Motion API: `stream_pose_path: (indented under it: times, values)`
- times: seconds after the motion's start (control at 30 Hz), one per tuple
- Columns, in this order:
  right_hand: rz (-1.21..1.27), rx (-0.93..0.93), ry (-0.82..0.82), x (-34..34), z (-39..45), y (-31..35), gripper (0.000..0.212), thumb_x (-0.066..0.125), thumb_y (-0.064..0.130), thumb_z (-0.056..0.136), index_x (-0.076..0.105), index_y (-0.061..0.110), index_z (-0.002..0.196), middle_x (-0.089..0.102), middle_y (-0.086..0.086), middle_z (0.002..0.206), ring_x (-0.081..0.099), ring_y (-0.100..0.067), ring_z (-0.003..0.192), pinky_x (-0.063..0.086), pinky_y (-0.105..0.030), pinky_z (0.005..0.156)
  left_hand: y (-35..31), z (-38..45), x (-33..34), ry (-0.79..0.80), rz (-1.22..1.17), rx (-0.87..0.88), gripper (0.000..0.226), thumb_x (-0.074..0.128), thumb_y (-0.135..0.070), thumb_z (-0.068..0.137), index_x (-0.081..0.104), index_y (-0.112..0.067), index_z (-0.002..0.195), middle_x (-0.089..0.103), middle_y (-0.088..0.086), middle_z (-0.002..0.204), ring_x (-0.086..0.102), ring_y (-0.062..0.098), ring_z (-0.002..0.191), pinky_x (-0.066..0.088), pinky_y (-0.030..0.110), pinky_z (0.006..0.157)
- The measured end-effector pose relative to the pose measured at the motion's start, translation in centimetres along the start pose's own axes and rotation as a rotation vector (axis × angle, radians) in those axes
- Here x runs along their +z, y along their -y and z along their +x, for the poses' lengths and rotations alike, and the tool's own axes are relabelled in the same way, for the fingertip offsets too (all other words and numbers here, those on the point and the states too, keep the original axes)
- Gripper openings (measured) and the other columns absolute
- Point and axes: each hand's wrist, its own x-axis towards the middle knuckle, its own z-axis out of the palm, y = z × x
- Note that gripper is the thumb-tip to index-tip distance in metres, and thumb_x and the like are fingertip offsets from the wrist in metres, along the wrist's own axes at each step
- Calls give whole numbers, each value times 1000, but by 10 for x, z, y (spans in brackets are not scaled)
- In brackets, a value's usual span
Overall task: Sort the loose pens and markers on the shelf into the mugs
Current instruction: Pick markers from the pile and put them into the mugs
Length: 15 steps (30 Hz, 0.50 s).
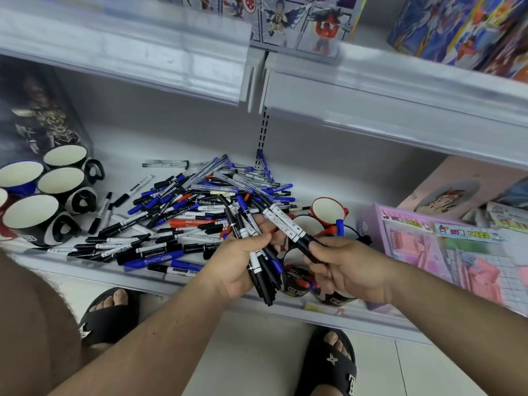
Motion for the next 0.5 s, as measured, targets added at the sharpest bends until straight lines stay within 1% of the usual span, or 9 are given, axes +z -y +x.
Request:
stream_pose_path:
  times: [0.07, 0.17, 0.23, 0.27, 0.3, 0.33, 0.4, 0.47, 0.5]
  values:
    - [81, 32, 32, -17, -5, 4, 20, 55, 25, 91, 59, 8, 83, 41, -6, 66, 38, -17, 51, 35, -25, 47, 2, 2, -1, -29, -44, 30, 32, 47, 11, 89, 63, -13, 105, 74, 5, 102, 72, 18, 84, 52, 34, 78]
    - [77, 85, 45, -47, -12, 6, 20, 58, 26, 86, 60, 8, 79, 42, -4, 64, 38, -16, 49, 35, -23, 46, 5, 3, -3, -28, -83, 18, 36, 45, 14, 90, 62, -16, 99, 75, 5, 101, 72, 19, 83, 50, 33, 77]
    - [33, 127, 14, -70, -15, 6, 22, 70, 28, 86, 63, 8, 83, 46, -7, 70, 40, -17, 57, 36, -22, 48, 8, 5, -4, -11, -88, -13, 37, 45, 13, 89, 63, -15, 105, 72, 7, 107, 72, 18, 80, 51, 31, 74]
    - [-17, 150, -14, -82, -15, 4, 25, 76, 30, 83, 65, 8, 87, 48, -8, 74, 41, -17, 61, 36, -23, 50, 9, 5, -4, -5, -80, -29, 39, 45, 13, 89, 63, -15, 109, 71, 7, 110, 72, 17, 78, 52, 31, 74]
    - [-90, 181, -48, -94, -17, 2, 29, 78, 30, 81, 64, 7, 91, 48, -8, 75, 42, -17, 61, 36, -23, 49, 11, 6, -4, 0, -70, -40, 40, 45, 13, 89, 62, -16, 110, 71, 8, 112, 72, 16, 77, 52, 31, 74]
    - [-165, 221, -89, -105, -20, 1, 30, 76, 30, 81, 61, 6, 93, 46, -8, 73, 41, -16, 57, 34, -23, 47, 13, 7, -2, 2, -55, -48, 41, 45, 13, 90, 62, -17, 110, 72, 7, 110, 72, 16, 77, 52, 31, 74]
    - [-265, 308, -145, -126, -26, -4, 23, 64, 27, 86, 57, 6, 93, 41, -7, 67, 36, -15, 51, 31, -23, 45, 19, 7, 2, 12, -23, -48, 41, 43, 15, 89, 60, -17, 108, 74, 4, 102, 73, 17, 79, 54, 31, 71]
    - [-293, 363, -179, -143, -30, -11, 17, 56, 23, 96, 56, 7, 89, 39, -5, 64, 34, -15, 48, 30, -23, 45, 25, 8, 5, 23, -1, -52, 42, 43, 17, 88, 58, -14, 112, 74, 4, 101, 73, 18, 82, 55, 30, 69]
    - [-304, 385, -202, -149, -30, -14, 19, 54, 22, 99, 56, 7, 88, 39, -5, 62, 33, -15, 47, 30, -24, 46, 29, 8, 7, 28, 4, -63, 43, 44, 17, 88, 58, -14, 113, 73, 4, 102, 73, 18, 85, 55, 30, 71]
